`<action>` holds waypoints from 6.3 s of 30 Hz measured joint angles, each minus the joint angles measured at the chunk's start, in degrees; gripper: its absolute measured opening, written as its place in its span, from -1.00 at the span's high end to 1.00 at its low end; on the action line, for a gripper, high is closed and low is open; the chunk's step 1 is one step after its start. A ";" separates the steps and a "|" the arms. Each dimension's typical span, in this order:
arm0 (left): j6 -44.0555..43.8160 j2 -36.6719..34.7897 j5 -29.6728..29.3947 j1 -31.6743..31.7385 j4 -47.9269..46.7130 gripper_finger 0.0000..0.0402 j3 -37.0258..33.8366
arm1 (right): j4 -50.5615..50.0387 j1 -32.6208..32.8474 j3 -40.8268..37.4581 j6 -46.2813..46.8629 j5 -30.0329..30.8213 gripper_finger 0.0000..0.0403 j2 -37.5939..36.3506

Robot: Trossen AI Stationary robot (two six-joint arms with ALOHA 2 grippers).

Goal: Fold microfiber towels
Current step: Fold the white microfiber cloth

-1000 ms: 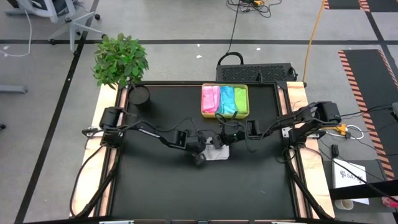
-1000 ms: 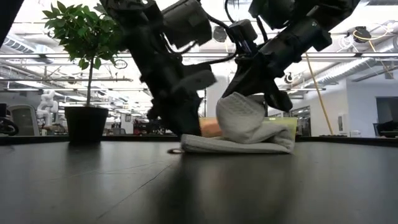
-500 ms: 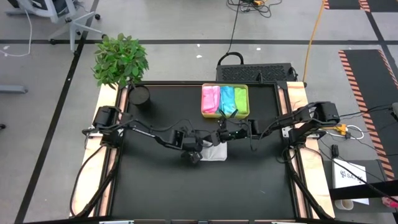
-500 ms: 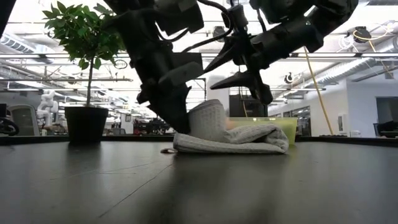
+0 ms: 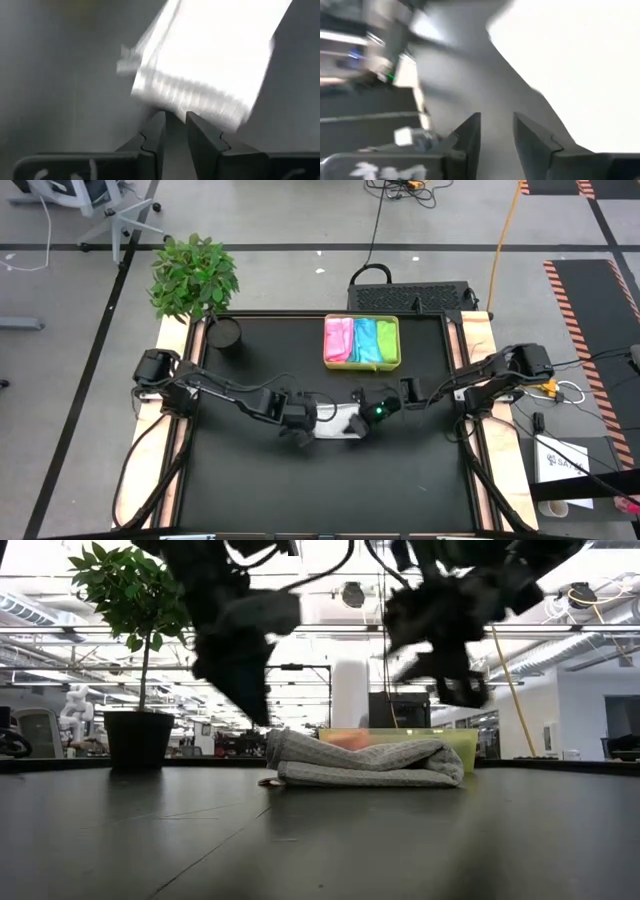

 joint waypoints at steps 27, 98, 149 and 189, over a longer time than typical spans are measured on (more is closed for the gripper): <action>-4.26 10.33 0.07 -0.12 24.56 0.60 0.00 | -12.23 5.00 0.02 -0.50 18.48 1.00 5.70; -5.78 14.29 1.08 2.33 30.46 0.60 0.11 | -23.95 2.50 0.14 -16.10 25.63 1.00 6.31; -7.27 14.35 1.41 2.30 27.93 0.60 0.09 | -25.88 12.12 -0.01 -12.31 14.55 1.00 2.54; -7.72 14.38 1.06 2.33 28.57 0.60 0.00 | -26.53 3.74 -0.03 -19.53 34.84 1.00 0.26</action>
